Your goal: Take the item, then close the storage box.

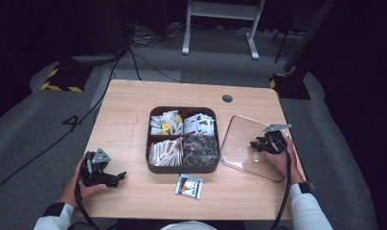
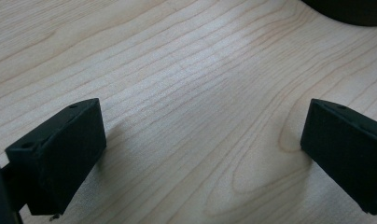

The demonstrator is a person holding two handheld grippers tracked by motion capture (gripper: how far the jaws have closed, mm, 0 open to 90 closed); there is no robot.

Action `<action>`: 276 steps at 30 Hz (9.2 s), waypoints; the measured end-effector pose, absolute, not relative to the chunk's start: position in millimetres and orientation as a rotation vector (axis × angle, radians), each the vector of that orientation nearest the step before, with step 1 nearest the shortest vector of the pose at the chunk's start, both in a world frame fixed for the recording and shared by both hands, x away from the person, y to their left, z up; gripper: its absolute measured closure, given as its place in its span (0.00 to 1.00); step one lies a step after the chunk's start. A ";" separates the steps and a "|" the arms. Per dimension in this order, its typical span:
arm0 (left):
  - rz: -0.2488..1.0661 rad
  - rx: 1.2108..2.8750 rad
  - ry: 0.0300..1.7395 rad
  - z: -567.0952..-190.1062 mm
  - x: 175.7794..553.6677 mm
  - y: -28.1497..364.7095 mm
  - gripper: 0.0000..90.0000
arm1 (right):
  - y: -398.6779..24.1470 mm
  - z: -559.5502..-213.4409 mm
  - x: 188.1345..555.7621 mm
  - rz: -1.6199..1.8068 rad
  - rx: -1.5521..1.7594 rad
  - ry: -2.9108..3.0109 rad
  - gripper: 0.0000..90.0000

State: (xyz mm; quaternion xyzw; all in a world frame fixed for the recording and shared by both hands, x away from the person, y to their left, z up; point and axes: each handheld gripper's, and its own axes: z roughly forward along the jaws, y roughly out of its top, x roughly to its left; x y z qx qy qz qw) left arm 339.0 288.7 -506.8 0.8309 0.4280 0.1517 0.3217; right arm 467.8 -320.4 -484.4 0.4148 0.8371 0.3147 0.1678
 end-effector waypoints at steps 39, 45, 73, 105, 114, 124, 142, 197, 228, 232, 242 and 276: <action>0.400 2.180 1.130 -506.7 338.6 288.5 0.00 | -318.4 -393.8 462.2 1.070 1.056 2.224 0.66; 0.400 2.178 1.133 -506.8 338.5 288.3 0.00 | -308.4 -382.3 462.7 1.083 1.025 2.225 0.66; 0.404 2.180 1.139 -506.4 338.5 287.8 0.00 | -233.3 -362.9 474.3 1.126 0.882 2.309 0.66; 0.405 2.178 1.142 -506.5 338.3 287.7 0.00 | -119.4 -384.7 486.2 1.164 0.745 2.462 0.66; 0.404 2.178 1.141 -506.4 338.2 287.8 0.00 | -93.1 -397.3 486.4 1.146 0.702 2.516 0.66; 0.405 2.180 1.139 -506.4 338.3 287.9 0.00 | -76.4 -409.8 489.7 1.133 0.687 2.560 0.66; 0.405 2.179 1.140 -506.4 338.2 287.9 0.00 | -59.2 -431.0 492.4 1.101 0.689 2.615 0.66; 0.405 2.177 1.142 -506.5 337.9 287.8 0.00 | -74.9 -438.8 483.2 1.141 0.713 2.622 0.22; 0.404 2.177 1.142 -506.5 338.0 287.8 0.00 | -113.5 -419.5 464.0 1.057 0.604 2.578 0.25; 0.404 2.177 1.142 -506.5 338.0 287.8 0.00 | -116.5 -416.8 460.3 1.044 0.579 2.573 0.25; 0.404 2.177 1.142 -506.5 338.0 287.8 0.00 | -129.3 -410.7 451.0 1.024 0.559 2.557 0.25; 0.404 2.177 1.142 -506.5 338.0 287.8 0.00 | -179.1 -410.0 421.8 0.959 0.563 2.513 0.24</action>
